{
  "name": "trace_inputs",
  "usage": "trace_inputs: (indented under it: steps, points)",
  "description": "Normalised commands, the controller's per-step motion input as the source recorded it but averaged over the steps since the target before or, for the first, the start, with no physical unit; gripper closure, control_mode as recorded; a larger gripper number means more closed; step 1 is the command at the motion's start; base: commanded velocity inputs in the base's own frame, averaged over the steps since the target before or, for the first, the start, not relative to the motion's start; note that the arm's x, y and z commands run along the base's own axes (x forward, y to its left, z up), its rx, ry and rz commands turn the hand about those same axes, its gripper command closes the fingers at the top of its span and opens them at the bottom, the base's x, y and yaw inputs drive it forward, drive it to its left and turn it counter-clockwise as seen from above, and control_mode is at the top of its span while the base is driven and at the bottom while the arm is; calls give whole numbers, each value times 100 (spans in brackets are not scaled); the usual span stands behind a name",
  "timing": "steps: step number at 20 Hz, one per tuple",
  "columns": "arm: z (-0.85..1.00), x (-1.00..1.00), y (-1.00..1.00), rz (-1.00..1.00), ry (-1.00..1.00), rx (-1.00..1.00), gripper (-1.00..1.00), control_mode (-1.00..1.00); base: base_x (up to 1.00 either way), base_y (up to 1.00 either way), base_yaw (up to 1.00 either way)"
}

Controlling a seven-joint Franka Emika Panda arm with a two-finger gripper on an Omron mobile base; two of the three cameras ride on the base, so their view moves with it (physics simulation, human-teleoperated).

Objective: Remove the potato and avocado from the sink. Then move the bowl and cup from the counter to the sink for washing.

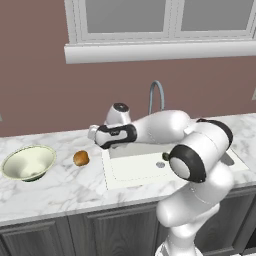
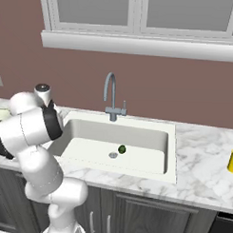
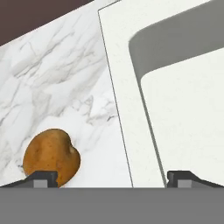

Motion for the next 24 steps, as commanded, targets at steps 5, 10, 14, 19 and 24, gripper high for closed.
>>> trace_inputs:
  steps: [5,10,14,19,24]
  points:
    - [9,-15,-39,0,-7,-6,-100,-100,0,0,0]
    - [6,-13,-38,0,-5,-5,-100,-100,0,0,0]
    - [3,-10,-37,0,-2,-5,-100,-100,0,0,0]
    - [3,-8,-36,0,-3,-5,-100,-100,0,0,0]
    - [3,-1,-35,0,0,-7,-100,-100,0,0,0]
